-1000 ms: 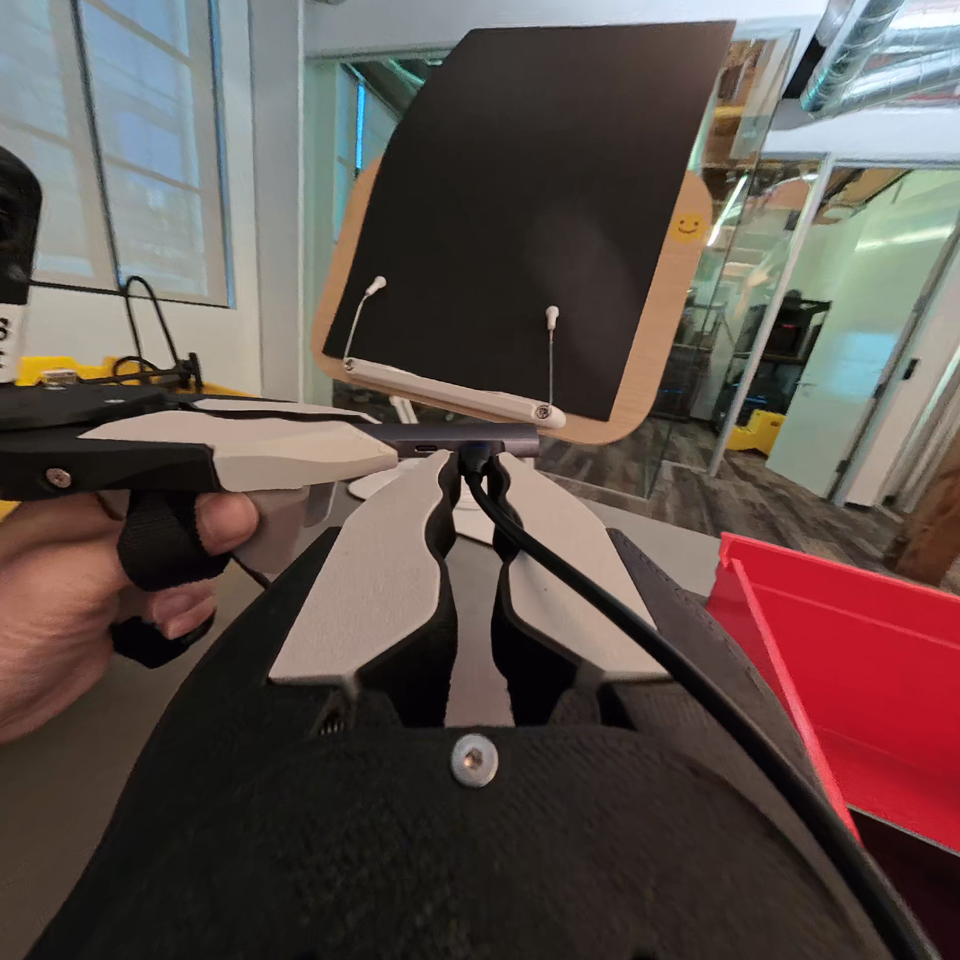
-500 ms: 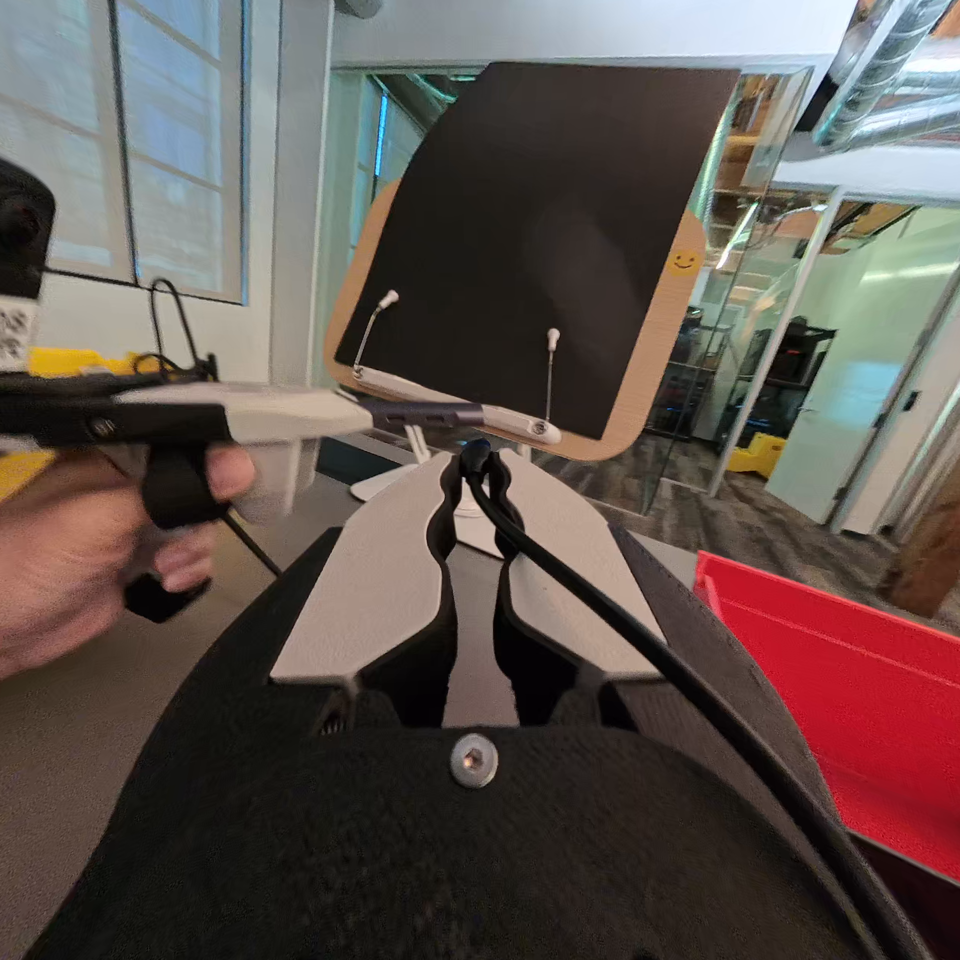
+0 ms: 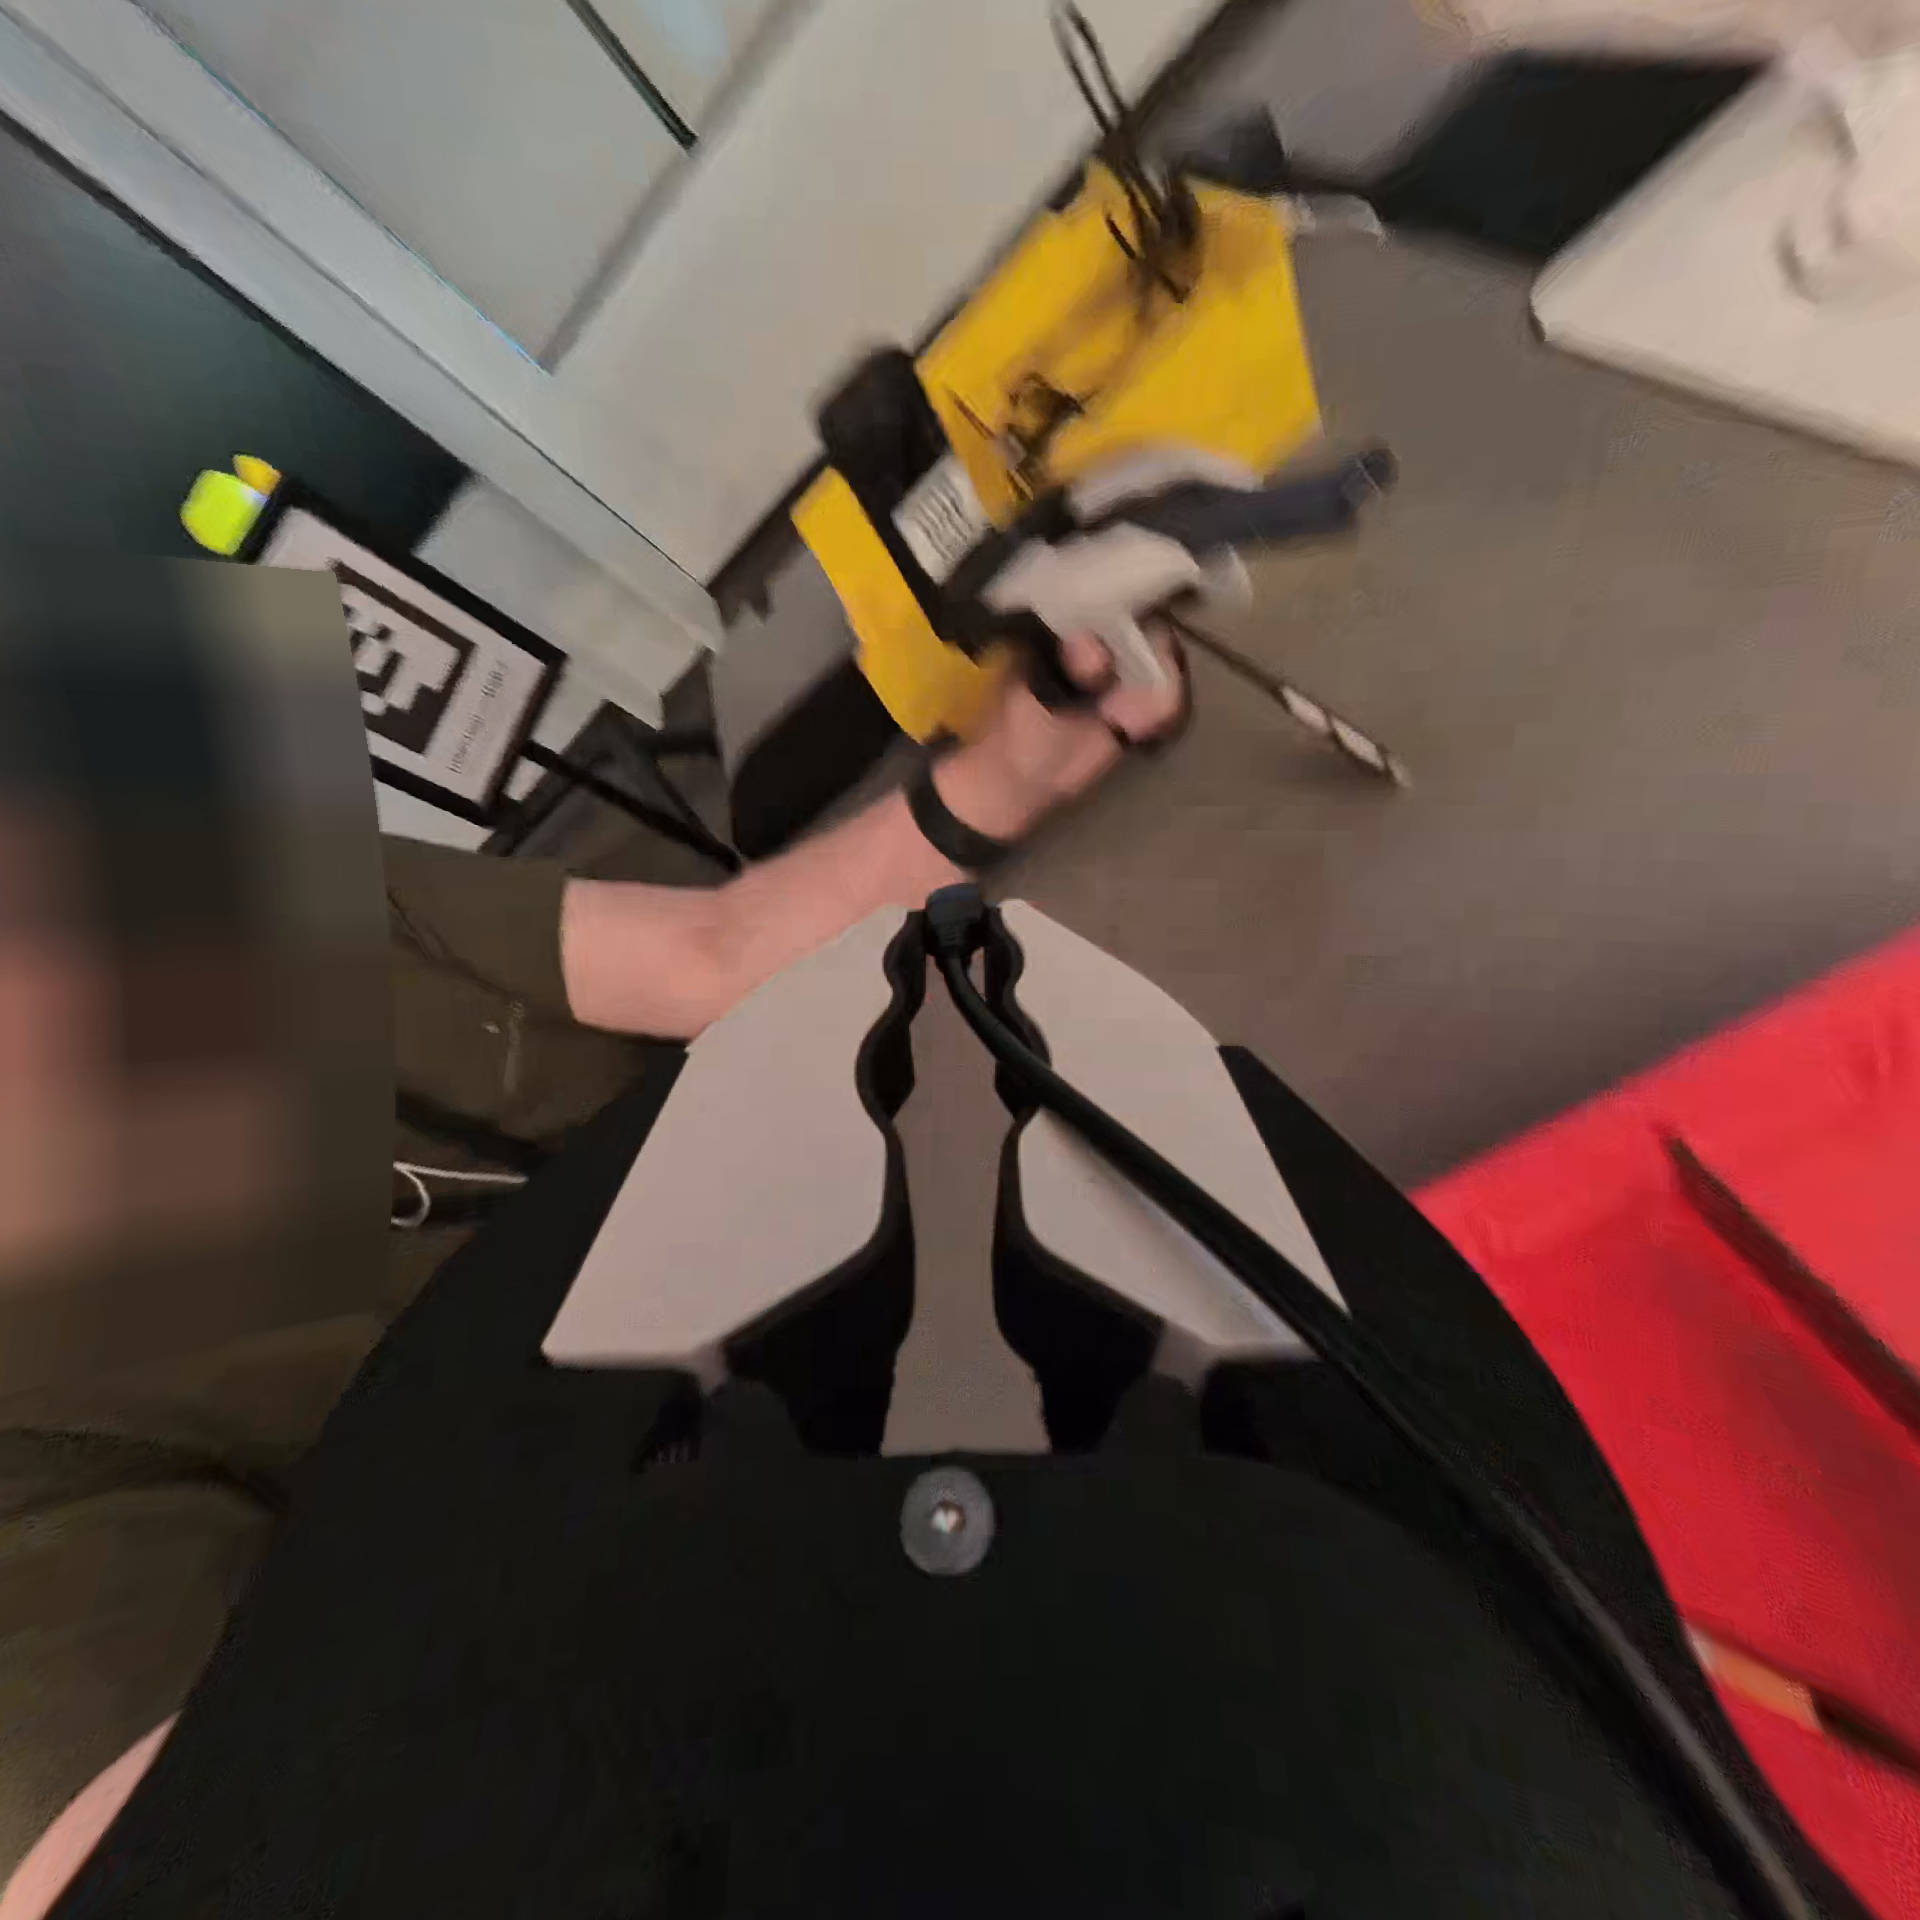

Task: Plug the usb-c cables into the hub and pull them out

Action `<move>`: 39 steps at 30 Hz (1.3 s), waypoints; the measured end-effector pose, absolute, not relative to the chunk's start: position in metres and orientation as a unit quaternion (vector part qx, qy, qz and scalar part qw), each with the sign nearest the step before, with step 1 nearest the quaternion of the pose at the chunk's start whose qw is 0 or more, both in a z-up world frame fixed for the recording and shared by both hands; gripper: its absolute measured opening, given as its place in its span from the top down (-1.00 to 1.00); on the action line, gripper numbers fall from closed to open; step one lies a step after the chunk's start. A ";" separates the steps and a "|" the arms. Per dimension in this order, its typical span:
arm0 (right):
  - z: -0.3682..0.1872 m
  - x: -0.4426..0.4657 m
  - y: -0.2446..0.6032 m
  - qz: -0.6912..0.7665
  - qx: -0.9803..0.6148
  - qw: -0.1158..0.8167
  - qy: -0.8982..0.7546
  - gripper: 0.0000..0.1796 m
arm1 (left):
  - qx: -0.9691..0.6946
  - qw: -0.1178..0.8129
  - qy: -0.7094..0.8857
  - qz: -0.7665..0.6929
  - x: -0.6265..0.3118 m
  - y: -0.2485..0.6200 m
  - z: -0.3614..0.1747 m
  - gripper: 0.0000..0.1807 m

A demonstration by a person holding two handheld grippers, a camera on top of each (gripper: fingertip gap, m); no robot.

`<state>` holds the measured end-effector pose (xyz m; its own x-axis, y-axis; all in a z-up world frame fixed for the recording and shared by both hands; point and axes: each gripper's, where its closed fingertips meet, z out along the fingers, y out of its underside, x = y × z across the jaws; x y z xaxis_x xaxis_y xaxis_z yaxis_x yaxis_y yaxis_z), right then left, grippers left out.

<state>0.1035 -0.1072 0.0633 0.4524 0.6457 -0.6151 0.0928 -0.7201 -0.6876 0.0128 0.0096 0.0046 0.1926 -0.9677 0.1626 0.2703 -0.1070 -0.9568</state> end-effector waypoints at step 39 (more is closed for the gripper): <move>-0.004 0.056 -0.040 0.178 -0.716 0.419 -0.529 0.49 | -0.433 0.516 0.465 -0.575 0.042 -0.046 0.001 0.71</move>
<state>0.0557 -0.0399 -0.0037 0.3766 0.9071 0.1880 0.6084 -0.0891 -0.7886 0.0421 -0.0461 0.0010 -0.0926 -0.9955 0.0183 0.1901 -0.0357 -0.9811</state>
